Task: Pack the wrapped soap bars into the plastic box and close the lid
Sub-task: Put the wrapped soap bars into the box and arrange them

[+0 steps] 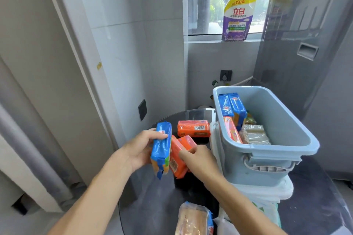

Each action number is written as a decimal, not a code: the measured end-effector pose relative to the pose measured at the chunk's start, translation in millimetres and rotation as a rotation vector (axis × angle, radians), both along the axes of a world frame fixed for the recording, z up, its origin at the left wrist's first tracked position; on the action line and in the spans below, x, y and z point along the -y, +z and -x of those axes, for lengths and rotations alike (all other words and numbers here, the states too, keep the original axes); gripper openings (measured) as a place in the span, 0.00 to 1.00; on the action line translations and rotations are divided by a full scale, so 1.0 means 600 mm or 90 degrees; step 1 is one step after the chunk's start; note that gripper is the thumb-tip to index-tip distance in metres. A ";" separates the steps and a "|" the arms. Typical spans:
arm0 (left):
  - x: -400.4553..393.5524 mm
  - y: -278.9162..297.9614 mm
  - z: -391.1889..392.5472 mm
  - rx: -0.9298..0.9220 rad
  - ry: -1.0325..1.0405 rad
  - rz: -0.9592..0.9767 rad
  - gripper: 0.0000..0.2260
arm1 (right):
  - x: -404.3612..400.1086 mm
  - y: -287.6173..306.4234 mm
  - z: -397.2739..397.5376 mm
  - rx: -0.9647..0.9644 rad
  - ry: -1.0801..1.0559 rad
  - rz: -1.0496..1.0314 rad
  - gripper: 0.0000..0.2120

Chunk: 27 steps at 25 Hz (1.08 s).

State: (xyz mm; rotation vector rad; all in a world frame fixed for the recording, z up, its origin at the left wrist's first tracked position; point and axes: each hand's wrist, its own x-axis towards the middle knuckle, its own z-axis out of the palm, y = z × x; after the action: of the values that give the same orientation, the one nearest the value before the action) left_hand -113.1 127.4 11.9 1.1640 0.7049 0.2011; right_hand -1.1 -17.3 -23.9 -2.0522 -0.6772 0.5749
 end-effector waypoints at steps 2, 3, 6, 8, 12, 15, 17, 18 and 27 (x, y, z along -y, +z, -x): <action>-0.005 0.017 -0.002 0.080 0.031 0.070 0.25 | 0.012 0.009 -0.003 -0.095 -0.016 -0.013 0.13; -0.005 0.022 -0.004 0.116 0.056 0.112 0.26 | 0.018 0.010 -0.003 -0.149 -0.016 -0.011 0.11; 0.007 0.034 -0.015 0.233 0.120 0.212 0.26 | 0.042 0.017 0.002 -0.314 -0.001 -0.026 0.07; 0.012 0.051 -0.021 0.307 0.116 0.205 0.28 | 0.063 0.038 0.008 -0.343 -0.014 -0.074 0.09; -0.003 0.129 0.001 0.552 0.148 0.150 0.25 | 0.101 0.113 0.032 -0.223 -0.030 -0.250 0.15; 0.008 0.175 0.027 0.688 0.130 0.087 0.27 | 0.125 0.155 0.072 -0.152 -0.044 -0.378 0.18; 0.040 0.196 0.021 0.658 0.136 0.034 0.31 | 0.138 0.187 0.080 -0.164 -0.040 -0.445 0.20; 0.060 0.204 0.009 0.630 0.135 0.022 0.31 | 0.143 0.202 0.073 -0.191 -0.048 -0.484 0.19; 0.240 0.177 -0.203 0.317 0.097 0.002 0.06 | 0.230 0.244 -0.103 -0.493 -0.263 -0.675 0.07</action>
State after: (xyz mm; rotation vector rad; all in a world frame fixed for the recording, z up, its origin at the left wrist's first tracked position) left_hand 8.7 -16.5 118.2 1.0015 0.3506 0.5948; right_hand 60.4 -155.3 122.5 -0.8179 -0.0209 0.5345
